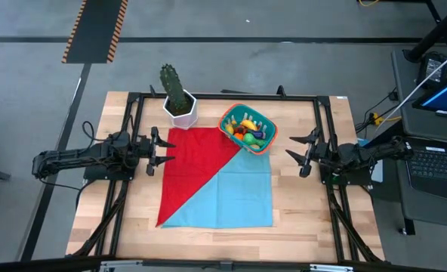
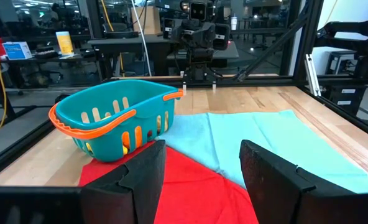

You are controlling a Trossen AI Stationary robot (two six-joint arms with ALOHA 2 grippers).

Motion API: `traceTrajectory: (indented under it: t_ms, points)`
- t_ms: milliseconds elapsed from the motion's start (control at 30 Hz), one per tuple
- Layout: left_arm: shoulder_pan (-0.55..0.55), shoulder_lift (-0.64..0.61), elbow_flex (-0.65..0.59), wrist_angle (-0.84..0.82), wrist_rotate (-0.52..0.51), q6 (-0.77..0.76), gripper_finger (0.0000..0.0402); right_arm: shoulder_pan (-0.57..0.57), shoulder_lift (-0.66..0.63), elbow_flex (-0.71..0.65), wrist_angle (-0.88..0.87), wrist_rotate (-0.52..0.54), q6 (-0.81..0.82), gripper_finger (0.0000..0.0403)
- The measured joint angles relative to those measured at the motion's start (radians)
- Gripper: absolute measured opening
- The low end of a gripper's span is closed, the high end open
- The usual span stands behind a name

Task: Pick and placing Produce into tupperware
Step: Return to Home Position

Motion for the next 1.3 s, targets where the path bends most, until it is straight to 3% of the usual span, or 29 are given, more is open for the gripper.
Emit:
traceTrajectory:
  t_ms: [567, 900, 1133, 1300]
  points:
    - [0.000, 0.000, 0.000, 0.000, 0.000, 0.000, 0.0199, -0.002, 0.014, 0.000, -0.001, -0.019, 0.102, 0.0248]
    - [0.000, 0.000, 0.000, 0.000, 0.000, 0.000, 0.0199, -0.210, -0.009, 0.001, -0.020, -0.325, 0.074, 0.0248]
    - [0.000, 0.000, 0.000, 0.000, 0.000, 0.000, 0.0199, -0.280, -0.008, 0.001, -0.035, -0.434, 0.046, 0.0248]
    - [0.000, 0.000, 0.000, 0.000, 0.000, 0.000, 0.0199, -0.281, -0.006, 0.001, -0.036, -0.446, 0.133, 0.0248]
